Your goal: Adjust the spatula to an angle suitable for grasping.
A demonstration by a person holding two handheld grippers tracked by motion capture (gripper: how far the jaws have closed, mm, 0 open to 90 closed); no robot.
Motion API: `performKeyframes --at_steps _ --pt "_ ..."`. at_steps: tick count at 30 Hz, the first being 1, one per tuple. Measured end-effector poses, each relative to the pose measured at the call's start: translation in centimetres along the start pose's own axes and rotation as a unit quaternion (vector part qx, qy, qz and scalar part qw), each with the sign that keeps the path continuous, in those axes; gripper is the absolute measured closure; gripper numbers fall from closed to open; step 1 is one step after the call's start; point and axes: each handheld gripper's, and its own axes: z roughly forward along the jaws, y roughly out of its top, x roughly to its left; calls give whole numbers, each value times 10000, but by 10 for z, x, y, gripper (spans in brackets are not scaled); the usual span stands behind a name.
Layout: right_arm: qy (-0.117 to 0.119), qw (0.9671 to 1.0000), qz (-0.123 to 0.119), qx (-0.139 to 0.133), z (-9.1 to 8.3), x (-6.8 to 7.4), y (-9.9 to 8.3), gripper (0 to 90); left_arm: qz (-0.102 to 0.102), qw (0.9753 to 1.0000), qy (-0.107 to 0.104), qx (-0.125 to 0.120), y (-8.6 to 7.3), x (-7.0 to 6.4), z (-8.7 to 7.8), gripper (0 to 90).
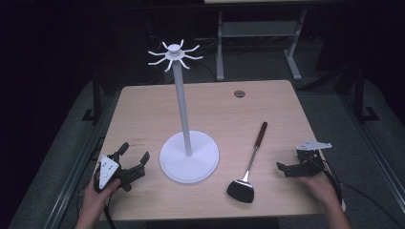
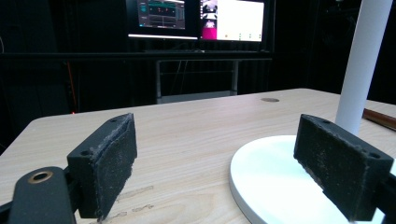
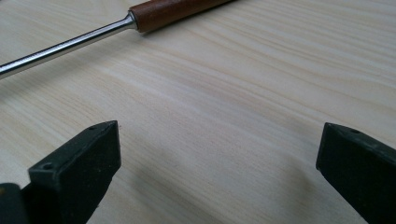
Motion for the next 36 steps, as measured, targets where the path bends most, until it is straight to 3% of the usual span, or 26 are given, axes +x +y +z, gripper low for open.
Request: performKeyframes --at_steps 12,26,36 --pt "-65 9998 -20 -163 -4 0 5 0 -7 10000 4 -2 0 0 0 128" --pt "-131 9994 -54 -316 -4 4 27 9 4 10000 -22 -1 0 0 0 128" --pt "-179 9990 40 -397 4 -3 42 103 11 10000 -12 -7 0 1 0 128"
